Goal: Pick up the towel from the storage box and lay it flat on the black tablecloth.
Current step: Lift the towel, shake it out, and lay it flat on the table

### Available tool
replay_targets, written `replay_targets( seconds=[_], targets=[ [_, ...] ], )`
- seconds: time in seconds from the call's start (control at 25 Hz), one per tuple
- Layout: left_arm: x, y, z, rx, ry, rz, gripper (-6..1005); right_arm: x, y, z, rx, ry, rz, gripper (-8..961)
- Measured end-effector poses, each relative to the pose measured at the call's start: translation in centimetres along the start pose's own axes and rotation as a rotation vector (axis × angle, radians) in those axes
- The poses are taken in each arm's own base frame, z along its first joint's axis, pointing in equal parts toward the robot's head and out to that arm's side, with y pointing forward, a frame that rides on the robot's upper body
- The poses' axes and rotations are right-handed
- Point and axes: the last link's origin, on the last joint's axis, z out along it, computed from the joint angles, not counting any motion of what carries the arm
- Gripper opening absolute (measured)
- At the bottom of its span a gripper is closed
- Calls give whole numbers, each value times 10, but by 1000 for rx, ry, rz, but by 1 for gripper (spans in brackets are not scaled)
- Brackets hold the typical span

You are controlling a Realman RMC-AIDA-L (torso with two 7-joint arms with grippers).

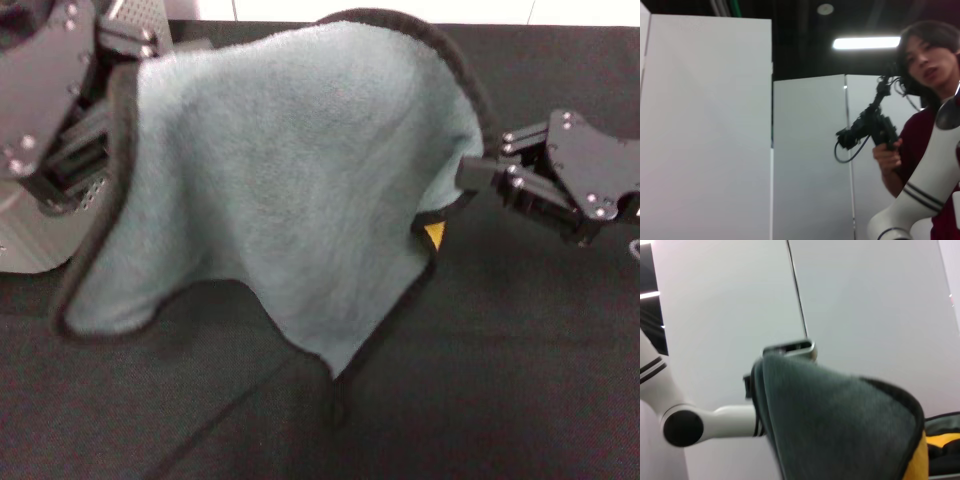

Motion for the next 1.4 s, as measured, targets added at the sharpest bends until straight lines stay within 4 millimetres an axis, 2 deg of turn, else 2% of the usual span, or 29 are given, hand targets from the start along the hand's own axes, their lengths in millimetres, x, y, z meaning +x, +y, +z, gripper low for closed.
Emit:
replay_targets(
  seconds=[0.08, 0.4, 0.68, 1.16, 1.4],
  targets=[
    [-13, 2, -3, 23, -4, -24, 24, -6, -2, -2, 11, -14, -11, 11],
    [-32, 5, -9, 66, 8, -50, 33, -38, -8, -6, 23, -68, -80, 11],
    [-49, 9, -7, 77, -1, -49, 116, -68, -9, 4, -10, -74, -155, 11],
    [-70, 11, -17, 156, -52, -45, 148, -92, -12, 7, 15, -37, -223, 11],
    [-71, 13, -26, 204, -67, -27, 152, -92, -16, 9, 34, 148, -200, 11]
  ],
)
